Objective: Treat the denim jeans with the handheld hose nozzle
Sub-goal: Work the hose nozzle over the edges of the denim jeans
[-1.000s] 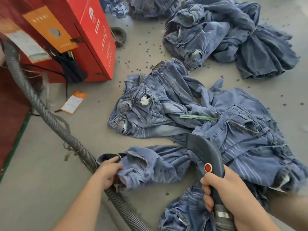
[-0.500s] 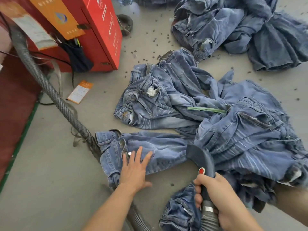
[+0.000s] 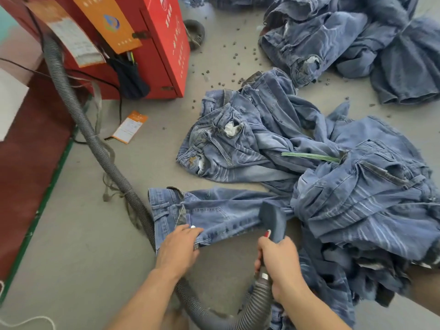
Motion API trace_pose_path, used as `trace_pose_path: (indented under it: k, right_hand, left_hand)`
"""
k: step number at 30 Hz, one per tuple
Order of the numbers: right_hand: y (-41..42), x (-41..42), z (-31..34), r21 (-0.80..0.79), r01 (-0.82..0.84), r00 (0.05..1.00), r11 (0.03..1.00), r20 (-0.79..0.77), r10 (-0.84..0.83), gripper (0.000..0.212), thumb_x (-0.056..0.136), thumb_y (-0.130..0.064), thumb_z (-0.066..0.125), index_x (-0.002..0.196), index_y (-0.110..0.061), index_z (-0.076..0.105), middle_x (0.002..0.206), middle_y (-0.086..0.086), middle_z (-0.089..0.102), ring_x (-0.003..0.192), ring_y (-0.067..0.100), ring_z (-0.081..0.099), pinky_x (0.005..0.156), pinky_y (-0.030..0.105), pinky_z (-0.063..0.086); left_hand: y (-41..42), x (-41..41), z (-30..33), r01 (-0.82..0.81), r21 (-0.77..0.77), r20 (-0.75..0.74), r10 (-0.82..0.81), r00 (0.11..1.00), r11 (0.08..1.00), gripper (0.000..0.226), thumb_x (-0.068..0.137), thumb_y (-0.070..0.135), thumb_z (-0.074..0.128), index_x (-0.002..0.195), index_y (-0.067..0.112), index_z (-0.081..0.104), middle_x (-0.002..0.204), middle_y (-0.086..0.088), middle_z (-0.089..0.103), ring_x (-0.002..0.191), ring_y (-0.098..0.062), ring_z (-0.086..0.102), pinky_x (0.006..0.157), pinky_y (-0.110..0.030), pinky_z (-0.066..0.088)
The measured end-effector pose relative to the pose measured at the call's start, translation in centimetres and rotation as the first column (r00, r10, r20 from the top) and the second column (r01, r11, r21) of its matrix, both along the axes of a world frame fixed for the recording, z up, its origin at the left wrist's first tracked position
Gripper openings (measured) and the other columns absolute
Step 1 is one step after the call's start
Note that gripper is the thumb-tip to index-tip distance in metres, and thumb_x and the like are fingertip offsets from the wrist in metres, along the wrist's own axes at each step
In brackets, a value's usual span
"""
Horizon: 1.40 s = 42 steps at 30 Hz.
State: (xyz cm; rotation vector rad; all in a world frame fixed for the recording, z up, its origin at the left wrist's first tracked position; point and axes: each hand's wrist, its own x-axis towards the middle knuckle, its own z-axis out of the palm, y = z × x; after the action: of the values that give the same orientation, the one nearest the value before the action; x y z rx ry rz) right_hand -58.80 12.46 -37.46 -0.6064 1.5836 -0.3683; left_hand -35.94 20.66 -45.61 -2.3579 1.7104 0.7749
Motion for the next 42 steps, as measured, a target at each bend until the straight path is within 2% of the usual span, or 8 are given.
trace_pose_path:
  k: [6,10,17,23,31,37,40,42]
  right_hand:
    - [1.3,-3.3,3.7,-0.115,-0.003,1.0,0.993,-0.018,0.001,0.011,0.094,-0.002,0.056,0.09,-0.007,0.048,0.055,0.015,0.048,0.039,0.025,0.046,0.042,0.034,0.044]
    - [2.6,-2.2,4.6,-0.054,-0.104,0.993,0.993,0.058,0.107,0.017,0.1,-0.004,0.056,0.086,-0.006,0.047,0.054,0.015,0.047,0.038,0.024,0.044,0.041,0.032,0.04]
    - [5.7,3.9,2.9,0.003,-0.292,0.951,0.956,0.108,0.29,0.009,0.094,-0.002,0.053,0.088,-0.006,0.048,0.056,0.015,0.05,0.038,0.023,0.045,0.041,0.029,0.04]
    - [2.2,3.3,1.5,-0.039,0.067,0.998,0.997,-0.009,-0.068,0.01,0.091,0.002,0.055,0.096,-0.005,0.05,0.072,0.017,0.05,0.044,0.022,0.047,0.047,0.033,0.043]
    - [6.9,3.8,3.5,0.07,-0.26,0.958,0.963,0.148,0.248,0.011,0.093,0.001,0.053,0.085,-0.005,0.048,0.055,0.015,0.047,0.036,0.023,0.044,0.039,0.027,0.039]
    - [1.0,2.2,2.2,0.021,0.129,0.991,0.991,0.031,-0.13,0.017,0.088,0.007,0.052,0.076,-0.005,0.051,0.058,0.011,0.048,0.041,0.021,0.045,0.044,0.028,0.042]
    - [-0.3,-0.1,2.7,0.029,0.027,0.998,0.999,0.049,-0.029,0.015,0.086,0.004,0.055,0.077,-0.008,0.052,0.055,0.009,0.051,0.039,0.02,0.047,0.042,0.029,0.043]
    - [-0.1,-0.5,2.8,0.067,-0.067,0.994,0.996,0.093,0.061,0.017,0.087,0.003,0.057,0.077,-0.009,0.051,0.055,0.009,0.051,0.04,0.02,0.046,0.042,0.029,0.042]
  left_hand:
    - [-1.3,2.2,2.0,-0.241,-0.007,-0.262,0.231,0.937,0.971,0.033,0.08,0.038,0.087,0.095,0.033,0.059,0.095,0.014,0.066,0.089,-0.013,0.063,0.075,-0.031,0.047]
    - [-2.2,4.2,3.5,-0.211,-0.017,-0.277,0.198,0.94,0.977,0.023,0.079,0.038,0.088,0.091,0.024,0.074,0.088,0.008,0.07,0.089,-0.014,0.064,0.079,-0.033,0.049]
    - [-1.5,3.7,4.7,-0.151,-0.076,-0.243,0.128,0.962,0.986,0.031,0.085,0.043,0.081,0.084,0.017,0.065,0.084,0.001,0.067,0.085,-0.019,0.063,0.077,-0.035,0.048]
    - [0.2,3.0,4.5,-0.177,-0.087,-0.281,0.146,0.949,0.98,0.049,0.086,0.04,0.081,0.063,0.028,0.039,0.066,0.007,0.049,0.068,-0.015,0.048,0.063,-0.034,0.034]
    - [0.4,2.6,4.3,-0.159,-0.158,-0.286,0.109,0.952,0.975,0.039,0.083,0.039,0.083,0.069,0.025,0.05,0.075,0.007,0.057,0.076,-0.016,0.056,0.066,-0.035,0.039]
    - [2.2,1.3,3.9,0.012,-0.118,-0.189,-0.034,0.981,0.993,0.026,0.084,0.041,0.081,0.085,0.021,0.063,0.092,0.005,0.063,0.094,-0.016,0.055,0.085,-0.036,0.047]
    - [2.5,-0.2,3.5,0.106,0.163,-0.385,-0.036,0.922,0.981,0.032,0.08,0.056,0.079,0.096,0.029,0.072,0.101,0.013,0.071,0.101,-0.009,0.062,0.09,-0.03,0.052]
    - [2.4,-1.0,3.3,0.044,0.319,-0.573,0.155,0.804,0.947,0.034,0.086,0.059,0.072,0.103,0.03,0.078,0.106,0.014,0.076,0.104,-0.004,0.066,0.093,-0.028,0.054]
